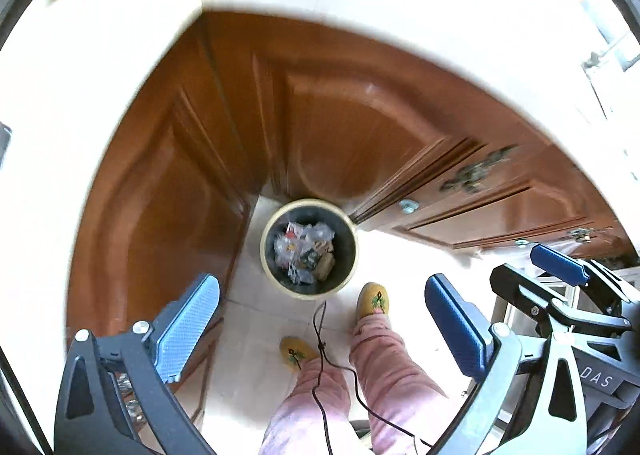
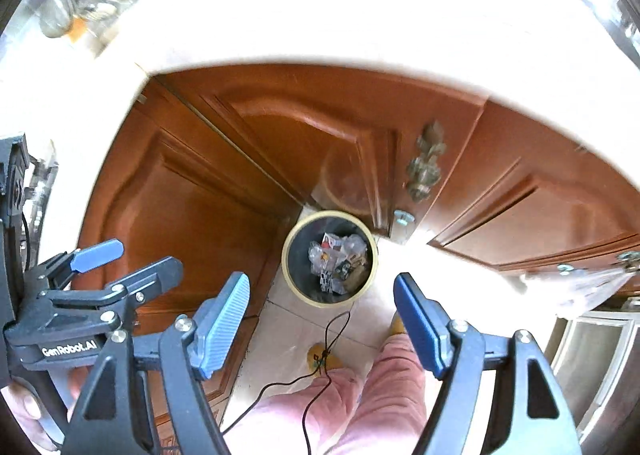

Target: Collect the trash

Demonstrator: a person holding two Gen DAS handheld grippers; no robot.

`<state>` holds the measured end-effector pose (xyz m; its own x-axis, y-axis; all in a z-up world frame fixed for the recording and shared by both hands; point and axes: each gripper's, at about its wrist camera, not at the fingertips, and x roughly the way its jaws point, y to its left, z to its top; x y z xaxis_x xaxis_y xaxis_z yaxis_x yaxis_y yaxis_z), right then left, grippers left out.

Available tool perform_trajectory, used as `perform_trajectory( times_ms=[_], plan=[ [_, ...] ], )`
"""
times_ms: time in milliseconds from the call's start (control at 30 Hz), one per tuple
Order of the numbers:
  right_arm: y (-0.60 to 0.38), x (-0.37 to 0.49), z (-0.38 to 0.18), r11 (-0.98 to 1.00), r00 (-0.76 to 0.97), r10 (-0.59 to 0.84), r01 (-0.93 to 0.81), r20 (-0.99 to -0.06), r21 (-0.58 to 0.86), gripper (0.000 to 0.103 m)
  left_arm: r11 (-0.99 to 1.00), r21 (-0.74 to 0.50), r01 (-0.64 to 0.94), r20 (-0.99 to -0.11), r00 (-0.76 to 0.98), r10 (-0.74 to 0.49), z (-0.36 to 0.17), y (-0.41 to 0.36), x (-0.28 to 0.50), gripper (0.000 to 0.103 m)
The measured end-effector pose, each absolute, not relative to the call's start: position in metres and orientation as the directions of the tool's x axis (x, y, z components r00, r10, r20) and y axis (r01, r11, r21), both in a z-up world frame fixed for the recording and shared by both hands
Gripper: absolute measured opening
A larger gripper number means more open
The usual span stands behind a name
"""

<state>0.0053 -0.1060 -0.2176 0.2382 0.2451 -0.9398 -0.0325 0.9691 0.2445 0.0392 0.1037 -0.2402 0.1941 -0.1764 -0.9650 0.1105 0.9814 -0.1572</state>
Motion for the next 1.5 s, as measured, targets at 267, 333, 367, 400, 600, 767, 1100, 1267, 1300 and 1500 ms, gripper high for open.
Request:
perform_trajectory(
  times_ms=[267, 333, 367, 400, 600, 767, 1100, 1267, 1300, 1500],
  plan=[
    [-0.117, -0.007, -0.135, 0.964, 0.313, 0.260, -0.034, -0.913, 0.263, 0.075, 0.977, -0.144, 0.159, -0.936, 0.297, -0.186, -0.153, 0.094, 0.031, 0.102],
    [-0.120, -0.010, -0.114, 0.965, 0.343, 0.259, -0.048, -0.903, 0.258, 0.075, 0.977, -0.137, 0.167, -0.928, 0.324, -0.185, -0.131, 0.090, 0.030, 0.102],
    [-0.121, -0.010, -0.106, 0.964, 0.352, 0.264, -0.053, -0.898, 0.262, 0.075, 0.976, -0.135, 0.169, -0.922, 0.338, -0.186, -0.122, 0.090, 0.029, 0.102],
    [-0.122, -0.011, -0.101, 0.961, 0.357, 0.271, -0.056, -0.894, 0.269, 0.075, 0.977, -0.133, 0.170, -0.917, 0.352, -0.186, -0.112, 0.089, 0.028, 0.102],
    [-0.121, -0.018, -0.058, 0.957, 0.412, 0.286, -0.075, -0.865, 0.281, 0.075, 0.979, -0.122, 0.160, -0.894, 0.412, -0.179, -0.069, 0.089, 0.024, 0.102],
    [-0.124, -0.023, -0.029, 0.958, 0.472, 0.277, -0.068, -0.837, 0.279, 0.075, 0.982, -0.116, 0.149, -0.880, 0.443, -0.172, -0.043, 0.091, 0.018, 0.102],
    [-0.125, -0.025, 0.021, 0.955, 0.553, 0.287, -0.094, -0.783, 0.283, 0.075, 0.988, -0.095, 0.119, -0.830, 0.538, -0.145, 0.011, 0.094, 0.007, 0.102],
    [-0.121, -0.026, 0.040, 0.957, 0.598, 0.279, -0.113, -0.751, 0.266, 0.075, 0.990, -0.086, 0.111, -0.803, 0.580, -0.135, 0.033, 0.094, 0.010, 0.102],
    [-0.121, -0.026, 0.044, 0.958, 0.607, 0.277, -0.116, -0.744, 0.262, 0.075, 0.991, -0.083, 0.109, -0.798, 0.588, -0.132, 0.036, 0.092, 0.011, 0.102],
    [-0.124, -0.022, 0.058, 0.961, 0.646, 0.265, -0.116, -0.716, 0.251, 0.075, 0.991, -0.077, 0.105, -0.779, 0.615, -0.126, 0.052, 0.090, 0.020, 0.102]
  ],
)
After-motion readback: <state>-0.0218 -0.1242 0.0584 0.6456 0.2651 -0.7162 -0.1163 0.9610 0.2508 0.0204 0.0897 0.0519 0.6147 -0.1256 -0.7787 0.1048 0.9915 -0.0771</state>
